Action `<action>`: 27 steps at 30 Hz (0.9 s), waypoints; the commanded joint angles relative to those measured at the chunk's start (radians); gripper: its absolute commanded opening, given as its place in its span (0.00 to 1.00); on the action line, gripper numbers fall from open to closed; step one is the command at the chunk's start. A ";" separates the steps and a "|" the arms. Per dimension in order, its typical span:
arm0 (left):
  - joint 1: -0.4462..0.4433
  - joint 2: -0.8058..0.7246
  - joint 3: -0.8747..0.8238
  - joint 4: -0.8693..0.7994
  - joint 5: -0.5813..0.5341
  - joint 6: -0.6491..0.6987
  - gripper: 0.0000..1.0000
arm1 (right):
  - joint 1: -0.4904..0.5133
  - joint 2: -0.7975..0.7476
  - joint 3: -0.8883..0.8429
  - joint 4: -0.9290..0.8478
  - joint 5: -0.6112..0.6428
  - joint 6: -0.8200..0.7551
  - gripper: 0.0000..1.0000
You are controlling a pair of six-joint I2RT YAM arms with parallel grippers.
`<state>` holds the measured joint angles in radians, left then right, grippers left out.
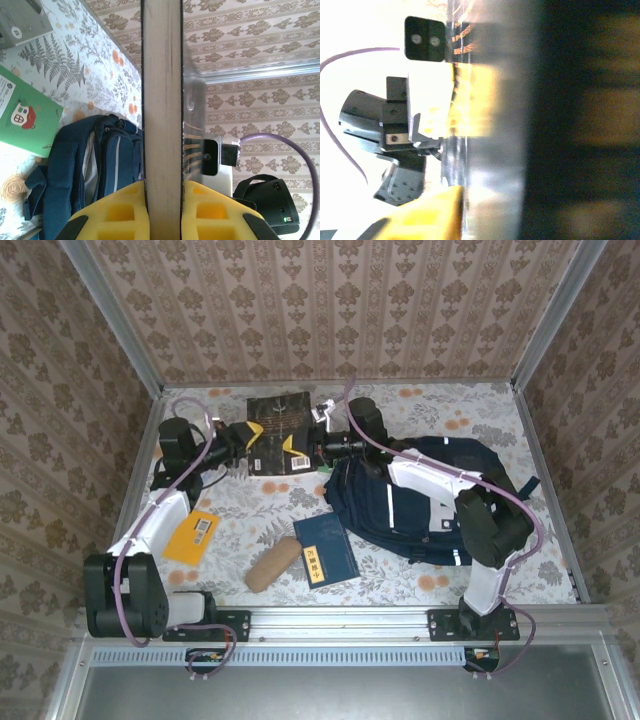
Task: Pack the student bag
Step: Pass the book, then open the student bag at the center of the table.
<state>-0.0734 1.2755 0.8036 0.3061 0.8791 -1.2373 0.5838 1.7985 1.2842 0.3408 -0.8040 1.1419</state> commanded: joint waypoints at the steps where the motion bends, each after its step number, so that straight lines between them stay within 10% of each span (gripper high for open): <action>1: 0.004 -0.049 0.049 -0.061 0.005 0.069 0.00 | -0.021 -0.103 -0.020 -0.236 0.082 -0.193 0.37; 11: 0.003 -0.068 0.087 -0.266 -0.012 0.249 0.00 | -0.047 -0.202 0.027 -1.054 0.781 -0.589 0.45; 27: -0.033 -0.085 0.091 -0.322 -0.036 0.274 0.00 | 0.033 0.027 0.093 -1.140 1.077 -0.663 0.47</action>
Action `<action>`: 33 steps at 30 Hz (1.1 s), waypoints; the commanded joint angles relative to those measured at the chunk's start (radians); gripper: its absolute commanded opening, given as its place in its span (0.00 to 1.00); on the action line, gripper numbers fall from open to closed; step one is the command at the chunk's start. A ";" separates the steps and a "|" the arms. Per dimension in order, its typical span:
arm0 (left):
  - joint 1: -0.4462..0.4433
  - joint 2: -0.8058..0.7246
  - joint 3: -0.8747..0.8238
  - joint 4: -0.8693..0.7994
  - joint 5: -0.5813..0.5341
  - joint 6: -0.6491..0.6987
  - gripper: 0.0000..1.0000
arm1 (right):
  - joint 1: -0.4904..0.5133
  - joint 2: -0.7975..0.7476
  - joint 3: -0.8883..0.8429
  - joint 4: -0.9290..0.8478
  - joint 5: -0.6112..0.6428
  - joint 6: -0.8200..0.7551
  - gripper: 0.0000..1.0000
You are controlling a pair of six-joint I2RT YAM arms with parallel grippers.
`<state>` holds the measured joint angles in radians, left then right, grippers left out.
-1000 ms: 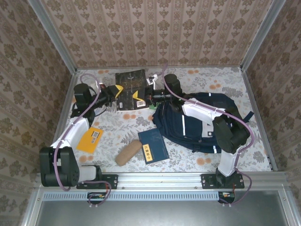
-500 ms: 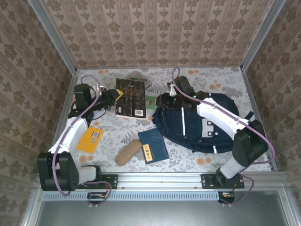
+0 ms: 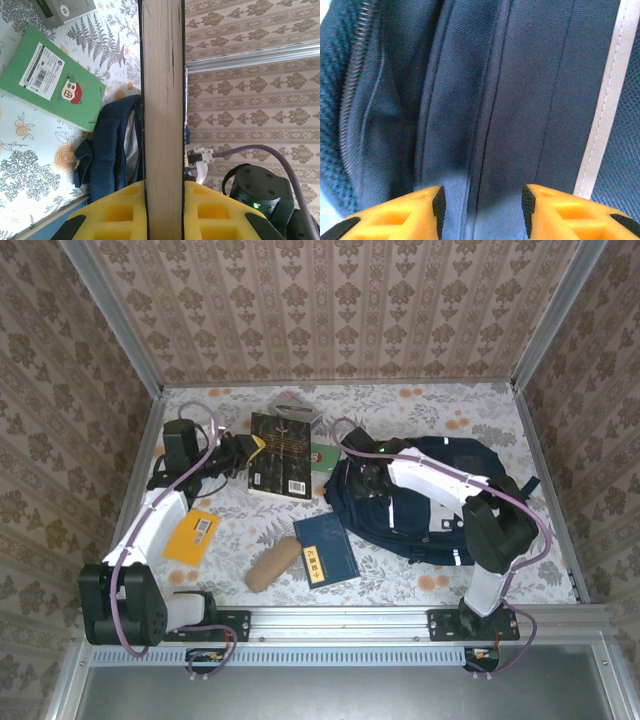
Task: Pack the student bag
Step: Open the student bag at the center of the table.
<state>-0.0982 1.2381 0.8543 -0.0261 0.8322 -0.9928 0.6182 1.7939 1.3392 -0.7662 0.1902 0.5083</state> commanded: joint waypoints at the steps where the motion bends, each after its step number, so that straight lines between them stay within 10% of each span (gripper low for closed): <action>1: -0.011 -0.051 0.040 -0.001 0.007 0.037 0.00 | -0.002 0.042 0.040 -0.027 0.086 -0.031 0.46; 8: -0.046 -0.059 0.035 -0.020 -0.025 0.054 0.00 | 0.001 0.027 0.038 -0.012 0.089 -0.043 0.00; 33: -0.482 0.381 0.172 0.436 -0.416 -0.210 0.00 | -0.240 -0.525 0.039 0.083 -0.307 -0.077 0.00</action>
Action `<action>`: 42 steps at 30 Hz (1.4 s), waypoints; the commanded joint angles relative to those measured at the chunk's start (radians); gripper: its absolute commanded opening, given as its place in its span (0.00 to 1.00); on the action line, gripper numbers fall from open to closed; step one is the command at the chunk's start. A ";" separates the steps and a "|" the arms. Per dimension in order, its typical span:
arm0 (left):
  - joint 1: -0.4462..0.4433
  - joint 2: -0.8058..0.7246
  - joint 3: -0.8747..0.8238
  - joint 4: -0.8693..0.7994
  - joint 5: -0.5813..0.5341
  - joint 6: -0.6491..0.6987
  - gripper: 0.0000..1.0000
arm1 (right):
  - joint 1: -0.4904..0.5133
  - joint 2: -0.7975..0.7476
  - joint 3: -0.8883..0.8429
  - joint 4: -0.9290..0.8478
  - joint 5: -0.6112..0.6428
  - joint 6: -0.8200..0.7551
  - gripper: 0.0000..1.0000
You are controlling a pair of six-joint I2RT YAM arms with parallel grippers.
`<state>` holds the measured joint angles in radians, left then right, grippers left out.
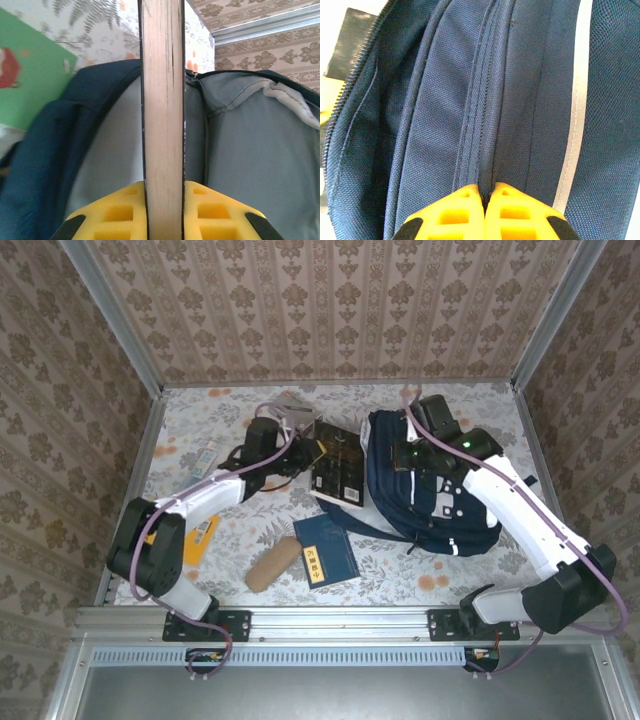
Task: Pack the student bag
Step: Open the student bag at the center of the table, then place the book in the student bag.
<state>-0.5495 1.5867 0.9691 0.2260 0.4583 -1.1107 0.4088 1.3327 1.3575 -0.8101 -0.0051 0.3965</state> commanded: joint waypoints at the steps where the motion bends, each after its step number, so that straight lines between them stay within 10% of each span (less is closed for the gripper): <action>1: -0.053 0.062 0.070 0.215 -0.053 -0.113 0.00 | -0.049 -0.071 0.014 0.141 -0.139 0.057 0.00; 14: -0.253 0.336 0.242 0.444 -0.133 -0.225 0.00 | -0.196 -0.077 -0.014 0.232 -0.330 0.205 0.00; 29: -0.397 0.533 0.499 0.133 -0.181 -0.070 0.00 | -0.201 -0.053 -0.019 0.256 -0.382 0.228 0.00; 37: -0.379 0.474 0.489 -0.025 -0.227 0.012 0.68 | -0.209 -0.062 -0.040 0.238 -0.371 0.196 0.00; 42: -0.344 0.375 0.475 -0.152 -0.256 0.098 0.82 | -0.221 -0.067 -0.078 0.242 -0.364 0.178 0.00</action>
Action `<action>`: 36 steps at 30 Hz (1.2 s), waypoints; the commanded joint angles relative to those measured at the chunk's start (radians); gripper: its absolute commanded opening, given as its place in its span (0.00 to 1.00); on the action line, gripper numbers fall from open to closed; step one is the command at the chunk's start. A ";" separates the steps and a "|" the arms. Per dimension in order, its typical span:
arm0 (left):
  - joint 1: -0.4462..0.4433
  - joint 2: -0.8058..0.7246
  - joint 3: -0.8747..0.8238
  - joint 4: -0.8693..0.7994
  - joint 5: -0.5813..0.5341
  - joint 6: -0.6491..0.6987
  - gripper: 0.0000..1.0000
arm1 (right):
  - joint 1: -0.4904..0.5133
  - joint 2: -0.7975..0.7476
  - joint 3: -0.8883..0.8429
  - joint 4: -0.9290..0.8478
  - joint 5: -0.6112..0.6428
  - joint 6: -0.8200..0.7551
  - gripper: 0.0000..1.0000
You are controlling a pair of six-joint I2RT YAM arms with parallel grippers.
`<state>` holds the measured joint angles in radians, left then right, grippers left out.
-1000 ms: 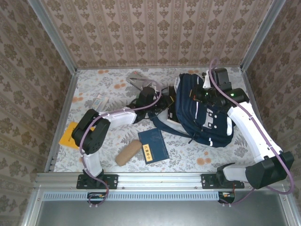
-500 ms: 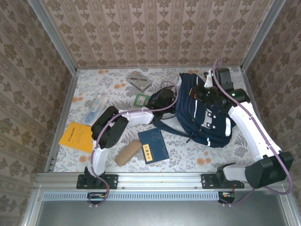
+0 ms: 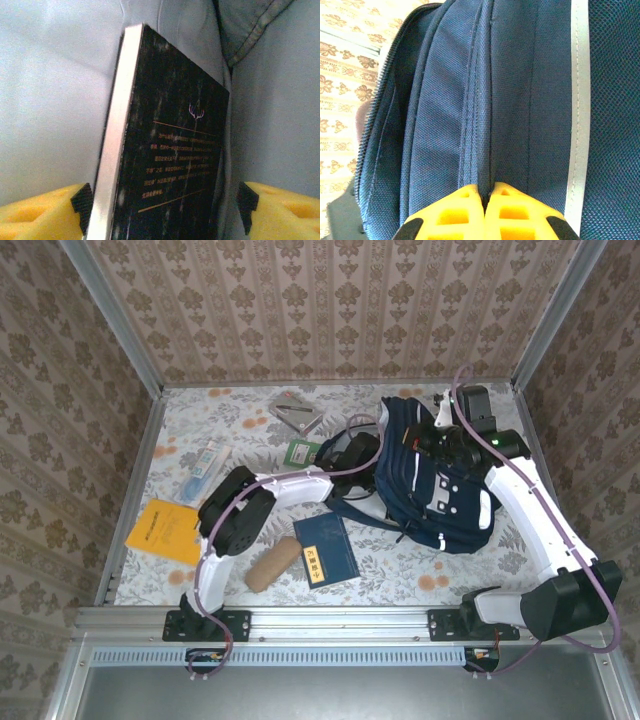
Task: Pack the student bag
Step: Place the book in the student bag, then close the student bag at the center of the table, then move the glasses case to the bottom-left of the table.
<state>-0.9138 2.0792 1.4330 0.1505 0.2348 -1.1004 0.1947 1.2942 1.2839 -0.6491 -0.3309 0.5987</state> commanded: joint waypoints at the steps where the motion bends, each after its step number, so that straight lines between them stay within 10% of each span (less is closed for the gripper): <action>1: 0.028 -0.141 0.003 -0.101 -0.042 0.104 0.84 | -0.008 -0.028 -0.013 0.077 -0.030 -0.040 0.00; 18: 0.114 -0.620 -0.306 -0.535 -0.183 0.295 0.82 | 0.045 -0.021 -0.128 -0.061 0.251 -0.170 0.42; 36: -0.084 -0.914 -0.704 -0.722 -0.150 0.265 0.47 | 0.534 -0.063 -0.288 0.032 0.467 0.079 0.48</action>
<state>-0.9714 1.1694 0.7723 -0.5632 0.0669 -0.8047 0.6743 1.2388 1.0225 -0.6628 0.0868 0.5999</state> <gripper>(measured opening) 0.473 0.479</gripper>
